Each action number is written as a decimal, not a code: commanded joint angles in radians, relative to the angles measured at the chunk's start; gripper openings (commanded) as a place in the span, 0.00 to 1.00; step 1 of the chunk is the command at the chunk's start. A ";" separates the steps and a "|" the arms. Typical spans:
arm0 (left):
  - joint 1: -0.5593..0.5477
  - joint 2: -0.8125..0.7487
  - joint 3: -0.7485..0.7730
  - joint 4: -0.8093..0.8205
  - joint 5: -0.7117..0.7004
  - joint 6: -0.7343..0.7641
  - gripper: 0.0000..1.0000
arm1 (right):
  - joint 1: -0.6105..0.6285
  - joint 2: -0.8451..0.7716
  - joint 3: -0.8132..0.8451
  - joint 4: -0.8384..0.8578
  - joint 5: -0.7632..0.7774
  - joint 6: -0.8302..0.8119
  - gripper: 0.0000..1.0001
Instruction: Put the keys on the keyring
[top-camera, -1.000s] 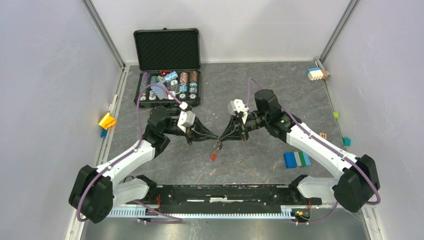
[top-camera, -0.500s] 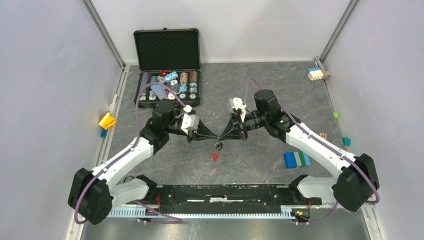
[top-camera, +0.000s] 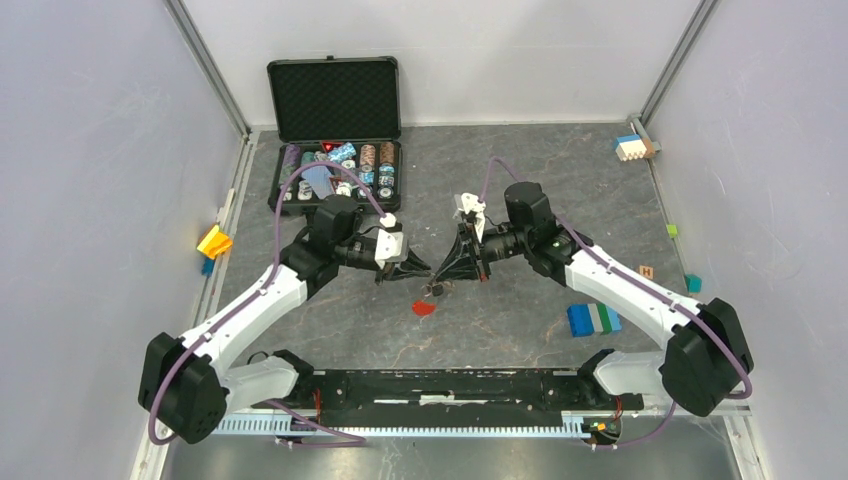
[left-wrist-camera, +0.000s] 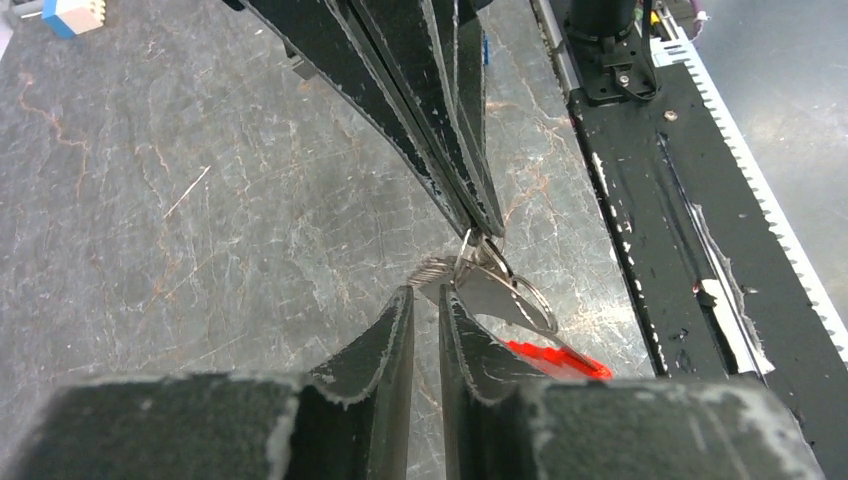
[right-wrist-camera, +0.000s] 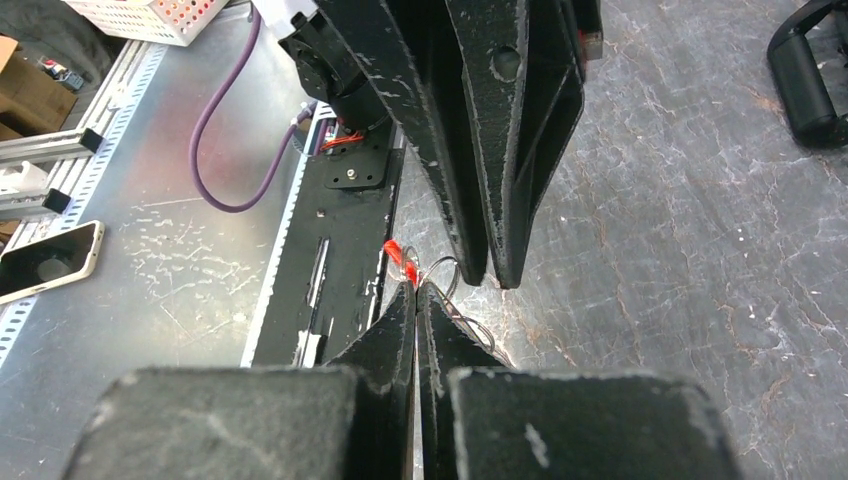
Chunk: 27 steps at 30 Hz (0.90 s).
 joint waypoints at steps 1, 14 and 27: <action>-0.006 -0.005 0.068 -0.084 -0.033 0.100 0.25 | 0.005 0.012 0.035 -0.005 0.030 -0.002 0.00; -0.053 0.046 0.297 -0.528 -0.109 0.432 0.44 | 0.010 0.063 0.145 -0.187 0.113 -0.115 0.00; -0.095 0.108 0.294 -0.431 -0.132 0.354 0.30 | 0.025 0.068 0.199 -0.301 0.149 -0.199 0.00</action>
